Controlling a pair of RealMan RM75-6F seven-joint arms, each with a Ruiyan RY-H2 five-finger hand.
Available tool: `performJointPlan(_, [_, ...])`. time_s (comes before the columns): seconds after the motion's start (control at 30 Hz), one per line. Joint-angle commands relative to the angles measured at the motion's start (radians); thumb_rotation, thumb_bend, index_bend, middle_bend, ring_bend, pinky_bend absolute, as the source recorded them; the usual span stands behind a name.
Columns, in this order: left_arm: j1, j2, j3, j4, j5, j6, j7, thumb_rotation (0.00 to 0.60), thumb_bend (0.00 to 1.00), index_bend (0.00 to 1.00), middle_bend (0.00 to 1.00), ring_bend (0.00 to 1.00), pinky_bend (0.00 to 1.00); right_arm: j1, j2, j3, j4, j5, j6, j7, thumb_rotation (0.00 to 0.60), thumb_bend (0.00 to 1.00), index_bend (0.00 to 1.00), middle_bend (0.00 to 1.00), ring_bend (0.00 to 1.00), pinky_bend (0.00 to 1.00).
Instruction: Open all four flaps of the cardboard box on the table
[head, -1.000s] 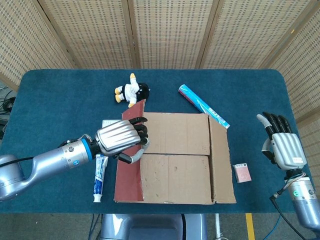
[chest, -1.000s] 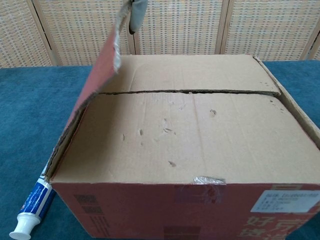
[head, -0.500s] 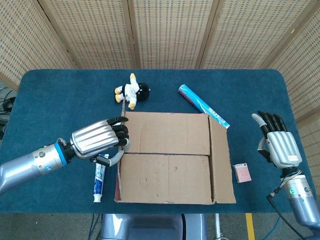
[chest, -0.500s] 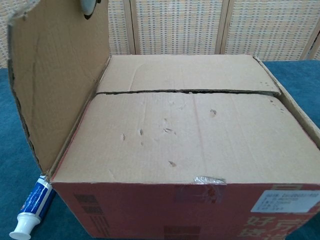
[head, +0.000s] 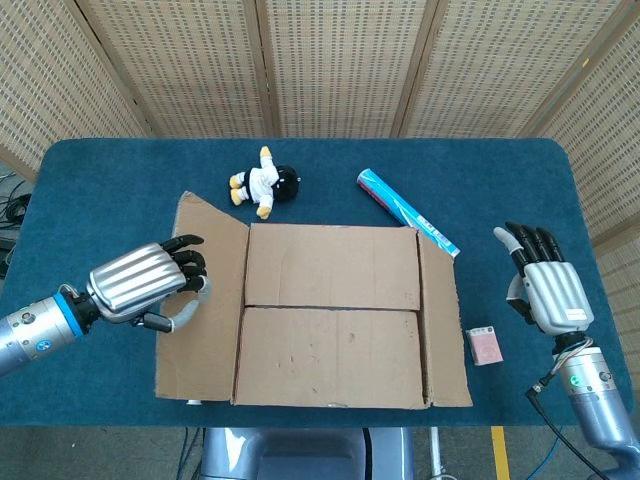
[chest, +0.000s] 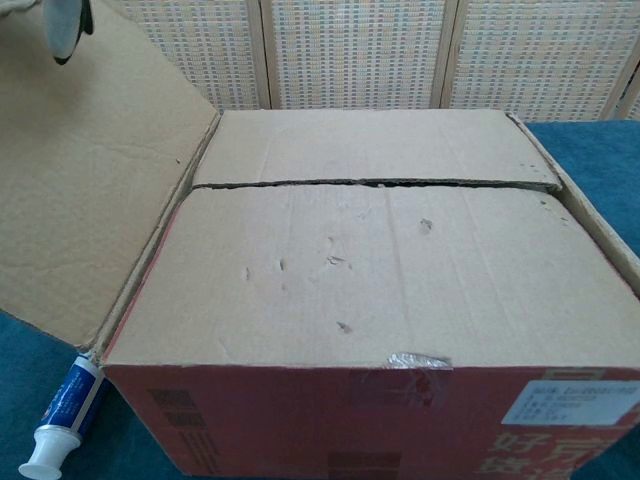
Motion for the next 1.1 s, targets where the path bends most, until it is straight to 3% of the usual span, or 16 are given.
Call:
performJointPlan(0.03, [0.011, 0.007, 0.006, 0.003, 0.001, -0.008, -0.002, 0.057, 0.61, 0.44, 0.44, 0.27, 0.09, 0.000, -0.001, 0.000, -0.001, 0.000, 0.001, -0.001, 0.600, 1.00, 0.09, 0.06, 0.00, 0.00])
performJointPlan(0.2, [0.035, -0.018, -0.008, 0.005, -0.042, -0.010, 0.030, 0.055, 0.57, 0.44, 0.44, 0.27, 0.09, -0.004, -0.003, -0.003, -0.005, -0.002, 0.007, -0.002, 0.600, 1.00, 0.09, 0.06, 0.00, 0.00])
performJointPlan(0.37, [0.080, -0.111, -0.050, 0.007, -0.164, 0.003, 0.187, 0.052, 0.52, 0.43, 0.36, 0.24, 0.09, -0.014, -0.002, -0.008, -0.004, -0.007, 0.019, 0.006, 0.600, 1.00, 0.09, 0.06, 0.00, 0.00])
performJointPlan(0.63, [0.117, -0.257, -0.105, -0.018, -0.353, 0.013, 0.427, 0.060, 0.40, 0.23, 0.13, 0.05, 0.05, -0.022, -0.011, -0.016, 0.002, -0.016, 0.024, 0.014, 0.600, 1.00, 0.09, 0.06, 0.00, 0.00])
performJointPlan(0.8, [0.116, -0.314, -0.123, -0.026, -0.428, 0.005, 0.526, 0.083, 0.36, 0.12, 0.03, 0.00, 0.00, -0.023, -0.019, -0.018, 0.008, -0.021, 0.026, 0.018, 0.600, 1.00, 0.09, 0.06, 0.00, 0.00])
performJointPlan(1.03, [0.077, -0.399, -0.148, -0.027, -0.531, -0.040, 0.653, 0.463, 0.35, 0.04, 0.00, 0.00, 0.00, -0.028, -0.022, -0.019, 0.017, -0.021, 0.031, 0.026, 0.600, 1.00, 0.09, 0.06, 0.00, 0.00])
performJointPlan(1.1, [0.072, -0.413, -0.152, -0.028, -0.551, -0.041, 0.684, 0.519, 0.35, 0.04, 0.00, 0.00, 0.00, -0.030, -0.022, -0.020, 0.018, -0.021, 0.032, 0.028, 0.600, 1.00, 0.09, 0.06, 0.00, 0.00])
